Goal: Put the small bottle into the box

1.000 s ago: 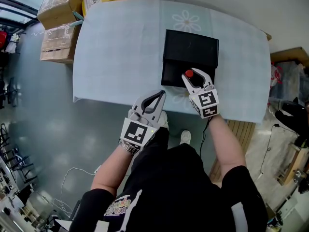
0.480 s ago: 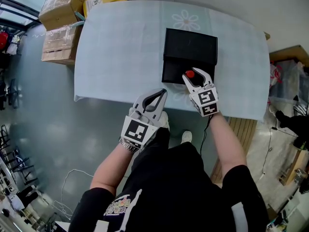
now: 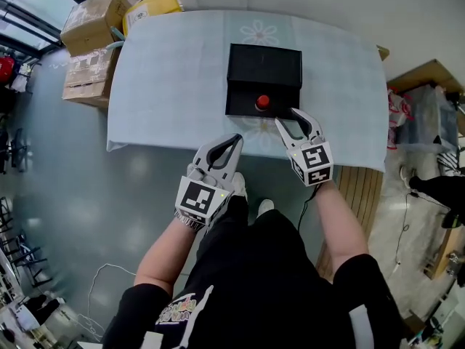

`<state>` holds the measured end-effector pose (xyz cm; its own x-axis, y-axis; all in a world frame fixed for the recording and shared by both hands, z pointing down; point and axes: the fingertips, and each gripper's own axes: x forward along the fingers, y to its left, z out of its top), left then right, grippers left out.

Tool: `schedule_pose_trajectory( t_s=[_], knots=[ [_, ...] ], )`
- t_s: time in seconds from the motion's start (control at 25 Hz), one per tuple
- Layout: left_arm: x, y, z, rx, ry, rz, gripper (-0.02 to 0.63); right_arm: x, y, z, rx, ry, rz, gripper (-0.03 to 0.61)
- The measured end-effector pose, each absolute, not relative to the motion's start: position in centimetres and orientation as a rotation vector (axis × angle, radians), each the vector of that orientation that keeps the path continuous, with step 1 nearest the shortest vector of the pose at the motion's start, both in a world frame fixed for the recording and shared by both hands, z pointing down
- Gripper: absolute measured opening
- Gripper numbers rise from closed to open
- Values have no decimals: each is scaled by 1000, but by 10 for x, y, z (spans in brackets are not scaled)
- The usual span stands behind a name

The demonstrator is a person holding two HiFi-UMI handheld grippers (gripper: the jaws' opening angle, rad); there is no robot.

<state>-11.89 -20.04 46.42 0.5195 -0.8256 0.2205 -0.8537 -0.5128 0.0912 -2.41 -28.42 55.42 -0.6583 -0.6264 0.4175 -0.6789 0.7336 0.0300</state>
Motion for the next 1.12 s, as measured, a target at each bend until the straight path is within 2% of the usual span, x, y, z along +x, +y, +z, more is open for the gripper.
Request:
schedule_pose_trajectory(
  t_s=[0.04,0.08,0.16,0.2,0.48,0.56,0.76,0.84,1.12],
  knots=[
    [-111,-193,459,2573,-1441,193,6,-15,-275,540,1020,-2558,182,175],
    [-103,-184,455,2572,-1445,171,6,-5,-265,525,1038,-2582,182,143],
    [-87,-165,446,2557,-1461,175,6,15,-242,494,1072,-2630,165,37],
    [-78,-156,441,2556,-1467,176,6,24,-230,478,1080,-2654,151,9],
    [-16,-93,417,2587,-1513,126,6,73,-139,406,1048,-2810,104,8],
    [-3,-72,410,2590,-1518,127,40,80,-114,395,1032,-2841,112,8],
    [18,-27,400,2581,-1543,165,38,92,-63,386,985,-2873,106,8],
    [25,-10,400,2585,-1521,182,9,97,-47,386,981,-2880,138,8],
    [34,9,394,2601,-1492,185,8,98,-19,386,963,-2894,224,8]
  ],
)
